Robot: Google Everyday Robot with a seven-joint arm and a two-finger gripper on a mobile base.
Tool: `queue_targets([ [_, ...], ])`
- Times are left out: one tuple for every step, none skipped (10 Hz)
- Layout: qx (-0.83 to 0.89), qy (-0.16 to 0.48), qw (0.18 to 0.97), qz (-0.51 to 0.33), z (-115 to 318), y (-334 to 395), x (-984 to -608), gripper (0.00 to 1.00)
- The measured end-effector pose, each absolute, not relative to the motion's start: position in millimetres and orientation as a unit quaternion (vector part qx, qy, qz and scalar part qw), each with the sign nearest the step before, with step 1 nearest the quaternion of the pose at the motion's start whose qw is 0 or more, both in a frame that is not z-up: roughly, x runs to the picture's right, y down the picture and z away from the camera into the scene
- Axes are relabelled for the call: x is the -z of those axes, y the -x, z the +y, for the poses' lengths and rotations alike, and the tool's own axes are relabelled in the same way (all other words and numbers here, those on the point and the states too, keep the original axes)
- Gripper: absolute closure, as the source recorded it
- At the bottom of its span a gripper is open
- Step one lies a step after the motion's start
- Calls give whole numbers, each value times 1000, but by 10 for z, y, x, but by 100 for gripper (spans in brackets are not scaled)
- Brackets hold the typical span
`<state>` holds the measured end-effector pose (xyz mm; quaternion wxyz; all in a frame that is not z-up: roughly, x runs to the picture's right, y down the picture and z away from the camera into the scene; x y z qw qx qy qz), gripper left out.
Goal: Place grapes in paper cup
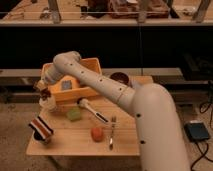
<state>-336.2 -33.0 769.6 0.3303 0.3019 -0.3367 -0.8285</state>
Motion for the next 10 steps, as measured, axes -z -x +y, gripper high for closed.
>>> queue_targets([
  [828, -301, 332, -337, -332, 3360, -7696, 49],
  [827, -301, 333, -337, -330, 3359, -7698, 38],
  [827, -301, 335, -338, -331, 3360, -7697, 29],
  [825, -300, 337, -339, -336, 3360, -7697, 21],
  [825, -300, 338, -340, -339, 3359, -7697, 20],
  [824, -299, 339, -341, -342, 3359, -7697, 20],
  [824, -297, 342, -340, -352, 3359, -7694, 20],
  [823, -294, 348, -339, -364, 3356, -7697, 20],
  [823, -293, 349, -338, -366, 3355, -7700, 20],
  [823, -293, 349, -338, -367, 3354, -7701, 20],
])
